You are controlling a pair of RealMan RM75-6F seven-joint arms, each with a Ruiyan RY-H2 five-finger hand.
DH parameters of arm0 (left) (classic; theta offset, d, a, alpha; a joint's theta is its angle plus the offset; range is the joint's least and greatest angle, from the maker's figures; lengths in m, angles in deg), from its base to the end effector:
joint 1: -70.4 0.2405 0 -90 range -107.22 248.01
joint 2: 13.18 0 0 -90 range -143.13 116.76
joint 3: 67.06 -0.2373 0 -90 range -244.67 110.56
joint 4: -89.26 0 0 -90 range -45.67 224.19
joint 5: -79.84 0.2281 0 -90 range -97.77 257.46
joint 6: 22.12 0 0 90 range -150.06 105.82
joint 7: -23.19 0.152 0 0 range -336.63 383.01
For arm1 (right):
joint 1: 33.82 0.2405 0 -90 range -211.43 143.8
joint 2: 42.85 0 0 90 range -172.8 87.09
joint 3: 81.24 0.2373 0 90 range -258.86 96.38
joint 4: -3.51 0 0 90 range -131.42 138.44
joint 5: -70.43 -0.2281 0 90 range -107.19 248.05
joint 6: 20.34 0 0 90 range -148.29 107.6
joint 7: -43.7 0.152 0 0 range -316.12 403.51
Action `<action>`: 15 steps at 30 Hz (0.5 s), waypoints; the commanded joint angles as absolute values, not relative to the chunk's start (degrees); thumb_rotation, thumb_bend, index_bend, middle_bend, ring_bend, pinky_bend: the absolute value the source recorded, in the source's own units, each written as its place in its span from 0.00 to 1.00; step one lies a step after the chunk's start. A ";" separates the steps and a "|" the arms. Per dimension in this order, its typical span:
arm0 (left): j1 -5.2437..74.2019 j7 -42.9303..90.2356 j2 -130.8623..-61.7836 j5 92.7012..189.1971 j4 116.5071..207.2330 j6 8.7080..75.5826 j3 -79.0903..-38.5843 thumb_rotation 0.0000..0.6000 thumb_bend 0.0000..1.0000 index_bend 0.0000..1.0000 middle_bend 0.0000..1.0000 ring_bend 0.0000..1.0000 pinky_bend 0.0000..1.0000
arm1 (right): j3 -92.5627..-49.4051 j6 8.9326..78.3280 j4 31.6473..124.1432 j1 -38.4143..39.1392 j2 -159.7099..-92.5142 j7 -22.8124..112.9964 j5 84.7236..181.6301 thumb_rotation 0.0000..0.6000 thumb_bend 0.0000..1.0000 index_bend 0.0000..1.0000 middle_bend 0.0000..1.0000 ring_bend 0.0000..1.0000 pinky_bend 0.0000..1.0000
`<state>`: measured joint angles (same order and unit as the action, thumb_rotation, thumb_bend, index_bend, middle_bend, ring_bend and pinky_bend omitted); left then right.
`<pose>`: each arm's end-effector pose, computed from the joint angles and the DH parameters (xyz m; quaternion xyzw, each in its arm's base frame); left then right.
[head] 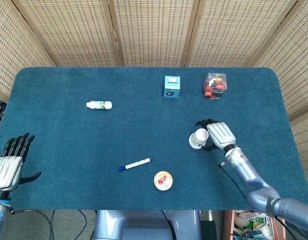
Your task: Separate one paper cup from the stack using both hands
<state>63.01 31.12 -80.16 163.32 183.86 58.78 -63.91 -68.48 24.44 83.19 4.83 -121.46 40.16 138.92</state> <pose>-0.2874 0.2014 0.1074 -0.6172 -0.3892 -0.3607 0.5809 -0.1973 -0.3737 0.0191 0.7178 -0.4334 0.3411 0.4249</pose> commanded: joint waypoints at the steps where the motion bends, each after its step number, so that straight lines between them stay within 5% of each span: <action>1: 62.94 31.14 -80.19 163.11 183.76 58.61 -63.92 1.00 0.08 0.00 0.00 0.00 0.00 | -68.65 24.57 82.45 5.32 -122.17 39.40 138.51 1.00 0.37 0.33 0.39 0.28 0.43; 9: 62.48 31.23 -80.35 161.84 183.34 57.70 -63.69 1.00 0.08 0.00 0.00 0.00 0.00 | -68.94 25.01 79.50 6.17 -124.11 39.62 137.80 1.00 0.46 0.50 0.55 0.44 0.67; 15: 62.06 31.41 -80.58 161.65 183.05 57.28 -63.66 1.00 0.08 0.00 0.00 0.00 0.00 | -68.94 26.60 80.11 5.89 -123.75 42.12 139.50 1.00 0.48 0.53 0.57 0.46 0.70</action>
